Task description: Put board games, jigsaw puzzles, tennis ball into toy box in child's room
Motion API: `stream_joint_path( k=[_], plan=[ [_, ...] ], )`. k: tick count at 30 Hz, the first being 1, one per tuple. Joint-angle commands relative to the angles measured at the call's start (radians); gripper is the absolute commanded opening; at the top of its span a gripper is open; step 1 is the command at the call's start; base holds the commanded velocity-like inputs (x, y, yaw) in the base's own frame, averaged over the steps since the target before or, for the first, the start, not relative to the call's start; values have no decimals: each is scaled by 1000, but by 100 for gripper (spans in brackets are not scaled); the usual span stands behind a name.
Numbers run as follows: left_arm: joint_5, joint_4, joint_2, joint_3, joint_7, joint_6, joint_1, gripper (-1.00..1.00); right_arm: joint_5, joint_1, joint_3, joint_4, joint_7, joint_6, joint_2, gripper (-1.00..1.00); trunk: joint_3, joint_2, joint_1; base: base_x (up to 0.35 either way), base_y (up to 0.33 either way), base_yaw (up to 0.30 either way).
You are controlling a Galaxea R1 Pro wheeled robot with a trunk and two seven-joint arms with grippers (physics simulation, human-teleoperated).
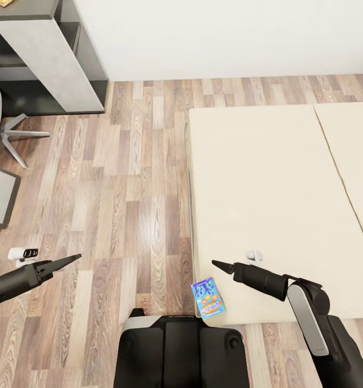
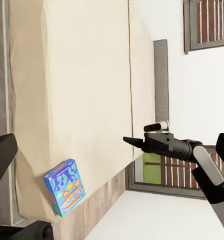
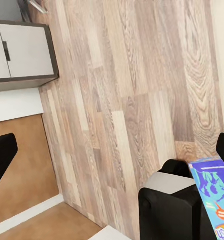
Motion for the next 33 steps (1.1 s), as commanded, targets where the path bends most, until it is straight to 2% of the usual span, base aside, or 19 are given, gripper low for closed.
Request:
stream_joint_path(
  k=[1, 16, 33],
  plan=[
    [-1, 0, 0, 1, -4, 11, 0, 100, 3, 0, -1, 0, 5, 4, 0, 100, -1, -1, 1, 0, 0, 0],
    [-1, 0, 1, 5, -4, 11, 2, 100, 2, 5, -1, 0, 9, 0, 1, 100, 0, -1, 1, 0, 0, 2],
    [-2, 0, 1, 6, -4, 11, 2, 100, 2, 6, -1, 0, 11, -1, 1, 100, 25, -1, 1, 0, 0, 74]
  ],
)
